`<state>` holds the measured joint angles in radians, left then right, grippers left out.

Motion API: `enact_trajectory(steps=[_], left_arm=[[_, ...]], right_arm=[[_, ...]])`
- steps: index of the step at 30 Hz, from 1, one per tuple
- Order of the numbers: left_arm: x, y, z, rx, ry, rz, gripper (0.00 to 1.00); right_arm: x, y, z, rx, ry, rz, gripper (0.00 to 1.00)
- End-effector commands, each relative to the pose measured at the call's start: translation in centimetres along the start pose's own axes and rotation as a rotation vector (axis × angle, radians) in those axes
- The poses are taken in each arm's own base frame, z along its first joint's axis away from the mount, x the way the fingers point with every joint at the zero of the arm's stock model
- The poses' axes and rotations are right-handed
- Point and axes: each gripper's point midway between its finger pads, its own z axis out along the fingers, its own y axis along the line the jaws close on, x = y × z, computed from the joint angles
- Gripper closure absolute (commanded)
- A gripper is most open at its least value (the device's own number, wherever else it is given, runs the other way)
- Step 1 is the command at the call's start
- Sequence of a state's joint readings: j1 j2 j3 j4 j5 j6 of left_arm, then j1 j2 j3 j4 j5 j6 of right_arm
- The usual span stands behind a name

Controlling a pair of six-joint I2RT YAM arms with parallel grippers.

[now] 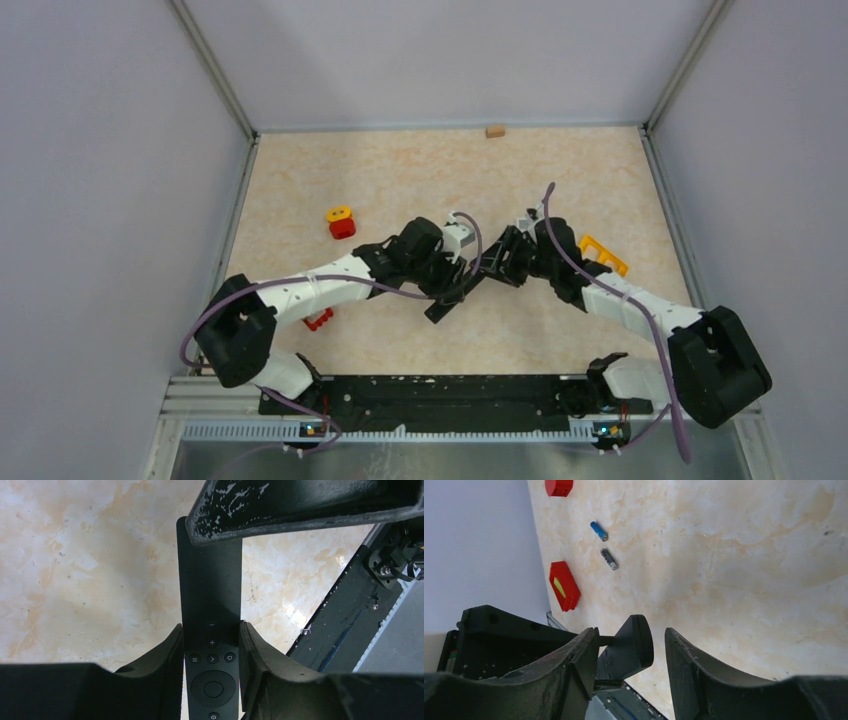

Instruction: Load the batteries into the remote control

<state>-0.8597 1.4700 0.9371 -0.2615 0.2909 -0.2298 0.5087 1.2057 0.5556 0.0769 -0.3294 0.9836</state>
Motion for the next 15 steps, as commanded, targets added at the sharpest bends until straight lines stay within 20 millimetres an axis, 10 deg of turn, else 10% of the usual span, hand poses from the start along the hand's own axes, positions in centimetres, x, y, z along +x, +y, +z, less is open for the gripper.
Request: enact_trajectory(steps=[1, 9, 15], left_arm=[[-3.1, -0.9, -1.0, 0.019, -0.106, 0.04, 0.94], [-4.2, -0.9, -1.6, 0.001, -0.164, 0.045, 0.94], [-4.3, -1.1, -2.2, 0.008, -0.185, 0.05, 0.83]], right_arm=[[0.6, 2.3, 0.3, -0.085, 0.054, 0.023, 0.5], [2.6, 2.0, 0.1, -0.1, 0.136, 0.024, 0.55], [2.0, 2.9, -0.1, -0.156, 0.094, 0.051, 0.86]])
